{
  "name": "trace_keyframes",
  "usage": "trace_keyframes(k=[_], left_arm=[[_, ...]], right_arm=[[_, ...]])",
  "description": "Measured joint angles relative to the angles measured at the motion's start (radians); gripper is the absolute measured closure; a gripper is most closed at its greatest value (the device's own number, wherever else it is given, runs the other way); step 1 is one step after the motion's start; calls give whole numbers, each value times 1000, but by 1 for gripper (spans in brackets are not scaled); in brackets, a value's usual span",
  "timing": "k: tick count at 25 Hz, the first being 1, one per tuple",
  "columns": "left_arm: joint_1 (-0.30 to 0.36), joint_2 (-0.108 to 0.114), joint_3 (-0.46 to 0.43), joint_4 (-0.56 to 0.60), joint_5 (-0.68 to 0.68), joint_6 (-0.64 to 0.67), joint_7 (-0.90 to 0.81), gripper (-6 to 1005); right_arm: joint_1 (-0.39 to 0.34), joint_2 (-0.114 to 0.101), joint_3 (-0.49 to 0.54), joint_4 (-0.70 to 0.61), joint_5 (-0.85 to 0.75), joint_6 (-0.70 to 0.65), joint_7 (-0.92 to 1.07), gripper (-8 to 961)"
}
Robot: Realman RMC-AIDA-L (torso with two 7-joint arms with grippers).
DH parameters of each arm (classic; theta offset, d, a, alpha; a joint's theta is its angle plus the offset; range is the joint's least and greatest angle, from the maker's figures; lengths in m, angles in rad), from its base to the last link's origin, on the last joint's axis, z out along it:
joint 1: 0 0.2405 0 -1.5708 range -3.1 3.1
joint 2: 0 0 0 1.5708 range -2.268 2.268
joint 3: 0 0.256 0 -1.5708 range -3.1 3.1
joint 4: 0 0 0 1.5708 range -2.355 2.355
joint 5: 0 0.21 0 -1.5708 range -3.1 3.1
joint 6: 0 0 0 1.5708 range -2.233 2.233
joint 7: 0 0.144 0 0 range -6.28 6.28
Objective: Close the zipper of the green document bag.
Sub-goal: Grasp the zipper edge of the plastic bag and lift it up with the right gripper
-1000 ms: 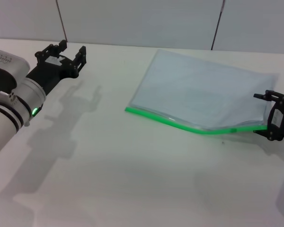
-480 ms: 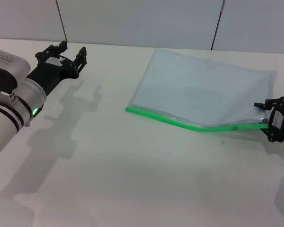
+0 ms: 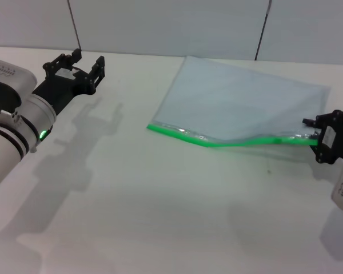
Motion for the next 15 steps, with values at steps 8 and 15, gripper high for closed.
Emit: trace_keyframes(k=[8, 15], left_arm=[[4, 1, 9, -6, 5, -1, 1, 478], [-5, 5, 97, -20, 52, -10, -15, 479]], right_arm=[[-16, -1, -3, -38, 62, 7, 54, 876], [-43, -8, 2, -103, 53, 85, 185, 876]])
